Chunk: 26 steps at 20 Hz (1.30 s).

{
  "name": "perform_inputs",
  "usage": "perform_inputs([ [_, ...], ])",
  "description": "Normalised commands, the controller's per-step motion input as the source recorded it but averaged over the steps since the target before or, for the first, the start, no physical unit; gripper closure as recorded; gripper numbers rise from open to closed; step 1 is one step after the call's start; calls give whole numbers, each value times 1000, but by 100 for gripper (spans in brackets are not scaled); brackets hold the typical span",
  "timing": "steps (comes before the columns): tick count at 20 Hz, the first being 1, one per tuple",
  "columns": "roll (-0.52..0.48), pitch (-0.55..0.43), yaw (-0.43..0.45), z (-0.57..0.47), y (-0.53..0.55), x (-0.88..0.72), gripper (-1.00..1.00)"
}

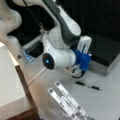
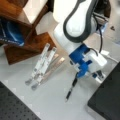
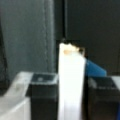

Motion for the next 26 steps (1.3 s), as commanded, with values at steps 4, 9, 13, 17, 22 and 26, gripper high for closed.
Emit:
perform_inputs([
  [4,133,-117,174,212,222,161,100],
  [9,142,-122,224,312,242,72,100],
  [13,118,-101,232,374,205,-9,100],
  [17,65,-79,223,383,151,-59,100],
  [22,14,-34,186,304,135,-64,100],
  [26,4,8,153,259,177,-23,100],
])
